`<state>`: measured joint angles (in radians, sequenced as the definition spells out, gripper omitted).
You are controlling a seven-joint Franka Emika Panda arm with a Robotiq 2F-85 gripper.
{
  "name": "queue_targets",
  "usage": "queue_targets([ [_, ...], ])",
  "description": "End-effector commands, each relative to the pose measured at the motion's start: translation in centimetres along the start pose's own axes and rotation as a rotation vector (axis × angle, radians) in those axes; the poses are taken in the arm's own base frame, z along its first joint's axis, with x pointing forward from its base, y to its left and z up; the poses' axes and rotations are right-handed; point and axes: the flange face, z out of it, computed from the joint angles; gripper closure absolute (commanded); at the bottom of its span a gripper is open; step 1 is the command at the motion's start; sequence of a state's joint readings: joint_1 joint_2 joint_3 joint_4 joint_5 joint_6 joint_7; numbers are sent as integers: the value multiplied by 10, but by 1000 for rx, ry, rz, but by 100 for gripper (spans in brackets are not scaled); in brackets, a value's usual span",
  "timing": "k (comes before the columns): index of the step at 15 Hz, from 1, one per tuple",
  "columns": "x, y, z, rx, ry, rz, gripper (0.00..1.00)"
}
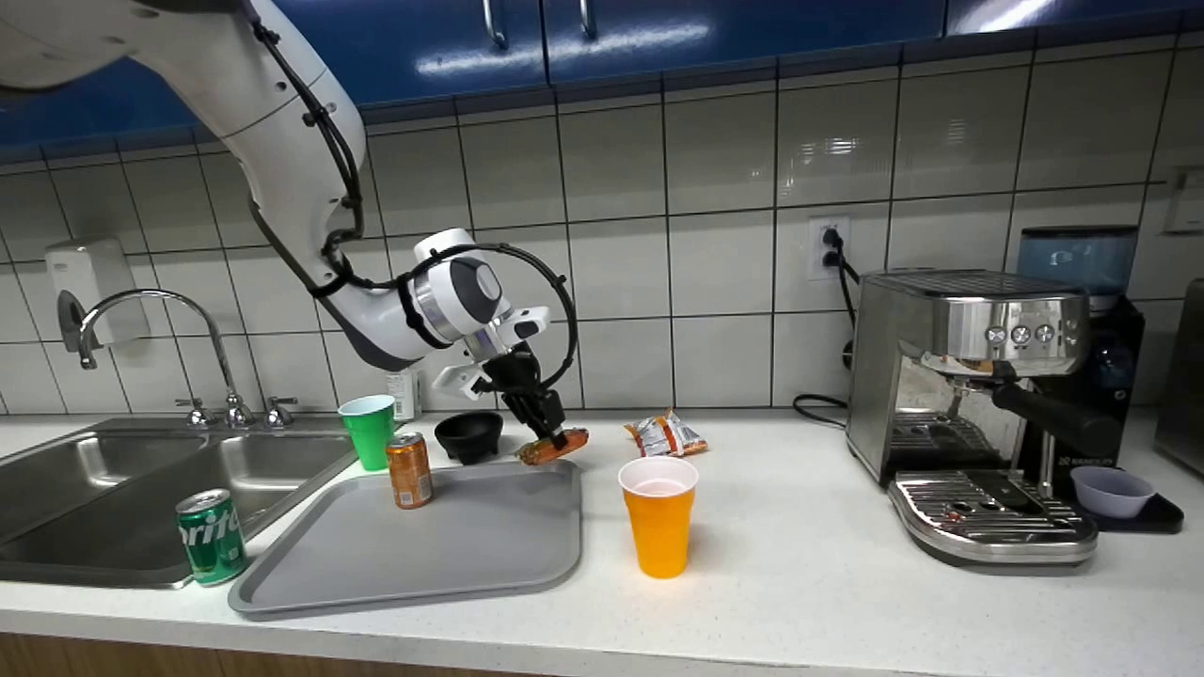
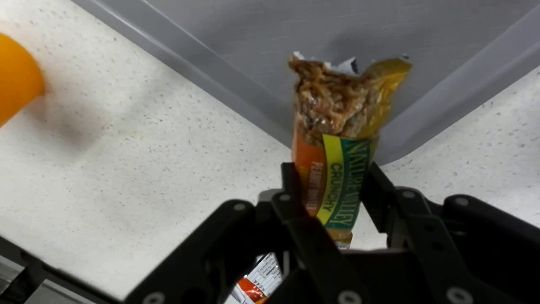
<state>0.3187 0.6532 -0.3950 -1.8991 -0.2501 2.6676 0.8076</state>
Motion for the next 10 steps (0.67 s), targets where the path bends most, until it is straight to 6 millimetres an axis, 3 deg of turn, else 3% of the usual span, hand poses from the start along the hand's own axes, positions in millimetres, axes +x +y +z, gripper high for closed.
queue_targets([
  [1,-18,-2,-17,24,-2,-53,84],
  [10,-55,-19,-23,46,-37,-122,84],
])
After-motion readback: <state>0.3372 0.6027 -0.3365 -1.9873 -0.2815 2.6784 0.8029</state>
